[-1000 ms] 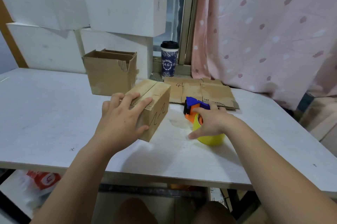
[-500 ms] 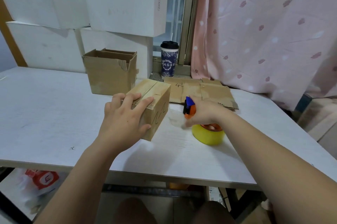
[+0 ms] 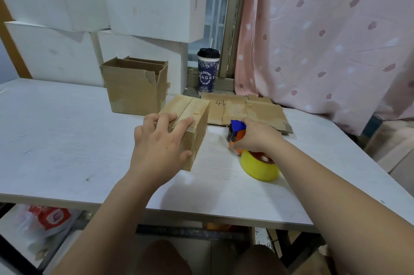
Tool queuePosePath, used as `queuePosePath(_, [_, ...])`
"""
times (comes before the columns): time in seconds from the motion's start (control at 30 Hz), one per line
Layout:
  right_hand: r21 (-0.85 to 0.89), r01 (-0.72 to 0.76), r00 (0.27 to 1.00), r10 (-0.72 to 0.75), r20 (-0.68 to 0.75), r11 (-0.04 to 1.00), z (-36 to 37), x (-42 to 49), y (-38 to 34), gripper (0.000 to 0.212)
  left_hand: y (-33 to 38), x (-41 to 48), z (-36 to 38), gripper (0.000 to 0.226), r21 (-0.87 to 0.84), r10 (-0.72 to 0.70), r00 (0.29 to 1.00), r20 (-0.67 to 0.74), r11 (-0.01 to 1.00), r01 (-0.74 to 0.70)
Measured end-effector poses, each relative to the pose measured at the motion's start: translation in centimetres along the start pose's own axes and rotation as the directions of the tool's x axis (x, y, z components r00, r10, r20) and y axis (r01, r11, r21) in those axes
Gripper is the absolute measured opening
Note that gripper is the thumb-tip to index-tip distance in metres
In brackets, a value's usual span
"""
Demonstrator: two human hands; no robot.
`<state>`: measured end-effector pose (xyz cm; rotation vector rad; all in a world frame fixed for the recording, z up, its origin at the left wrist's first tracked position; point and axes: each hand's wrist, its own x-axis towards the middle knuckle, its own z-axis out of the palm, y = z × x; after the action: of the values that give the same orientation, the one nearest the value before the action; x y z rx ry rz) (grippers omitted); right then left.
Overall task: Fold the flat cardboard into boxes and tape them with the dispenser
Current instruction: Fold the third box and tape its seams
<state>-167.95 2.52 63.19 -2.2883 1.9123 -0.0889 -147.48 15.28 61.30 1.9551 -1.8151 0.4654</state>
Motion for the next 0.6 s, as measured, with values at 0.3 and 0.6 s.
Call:
queuePosePath(0.3, [0.046,0.036,0.999,-0.037,0.016,0.998,0.1,-1.0,1.1,0.101,3.1,0.7,-0.3,0.056,0.012,-0.037,0.992,-0.125,0.999,0.039])
queuePosePath(0.6, [0.404,0.082,0.966,-0.173,0.193,0.911,-4.0,-2.7,5.2,0.058,3.9,0.2,0.6,0.054,-0.025,-0.049,0.975,-0.218,0.999,0.044])
